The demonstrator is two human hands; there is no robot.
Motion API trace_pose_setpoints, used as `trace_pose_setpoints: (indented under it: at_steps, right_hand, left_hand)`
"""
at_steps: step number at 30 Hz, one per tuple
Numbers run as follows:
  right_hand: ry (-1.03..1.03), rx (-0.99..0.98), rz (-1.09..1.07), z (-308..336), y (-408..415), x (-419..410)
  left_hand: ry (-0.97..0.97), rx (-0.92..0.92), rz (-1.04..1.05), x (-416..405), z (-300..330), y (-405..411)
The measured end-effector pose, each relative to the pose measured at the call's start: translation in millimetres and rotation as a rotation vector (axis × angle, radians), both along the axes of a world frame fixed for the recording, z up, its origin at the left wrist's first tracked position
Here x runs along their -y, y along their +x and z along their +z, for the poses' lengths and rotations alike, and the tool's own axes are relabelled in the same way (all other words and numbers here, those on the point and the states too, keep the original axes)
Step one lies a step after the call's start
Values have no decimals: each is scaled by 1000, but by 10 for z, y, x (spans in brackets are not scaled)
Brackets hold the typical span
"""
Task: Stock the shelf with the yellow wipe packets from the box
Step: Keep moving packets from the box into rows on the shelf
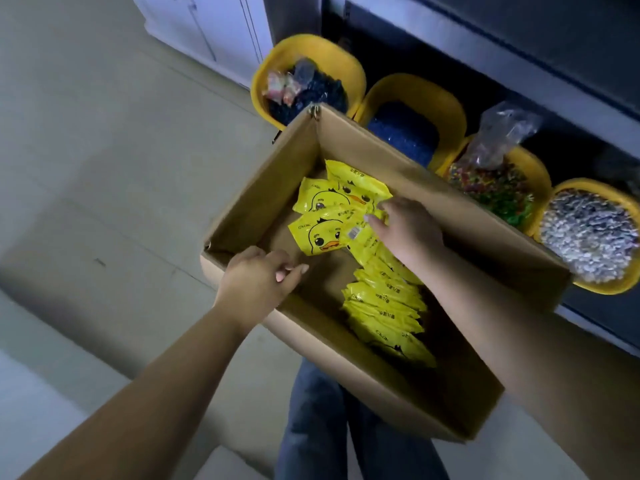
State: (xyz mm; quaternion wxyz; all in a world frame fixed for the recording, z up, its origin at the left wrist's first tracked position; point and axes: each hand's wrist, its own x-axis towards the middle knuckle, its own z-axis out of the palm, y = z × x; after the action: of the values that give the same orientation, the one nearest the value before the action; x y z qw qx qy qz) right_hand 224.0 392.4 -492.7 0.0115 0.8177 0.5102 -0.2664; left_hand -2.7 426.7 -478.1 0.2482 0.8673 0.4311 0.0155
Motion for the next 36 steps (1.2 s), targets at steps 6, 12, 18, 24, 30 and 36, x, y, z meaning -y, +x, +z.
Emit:
trace_pose_setpoints:
  at_steps: [6,12,18,24,30,36]
  right_hand:
    - [-19,55,-32,-764,103,-443]
    - [-21,160,46,-1236,62,-516]
    - [-16,135,80,-1285,149,-603]
    - [89,-77,-42,-1022,227,-419]
    - [73,-193,-207,-801,261,17]
    - [26,-154,-321,-1000,306,325]
  left_hand:
    - [-213,99,129,-182,-320,72]
    - [-337,-6,96,-305,-558,105]
    - [-399,-104,108,-512,-663,266]
    - [-406,-326,78,-826,-821,474]
    - [-483,-396,51,-947,-1174,811]
    - [-569,-358,29,-832,-1642,1061]
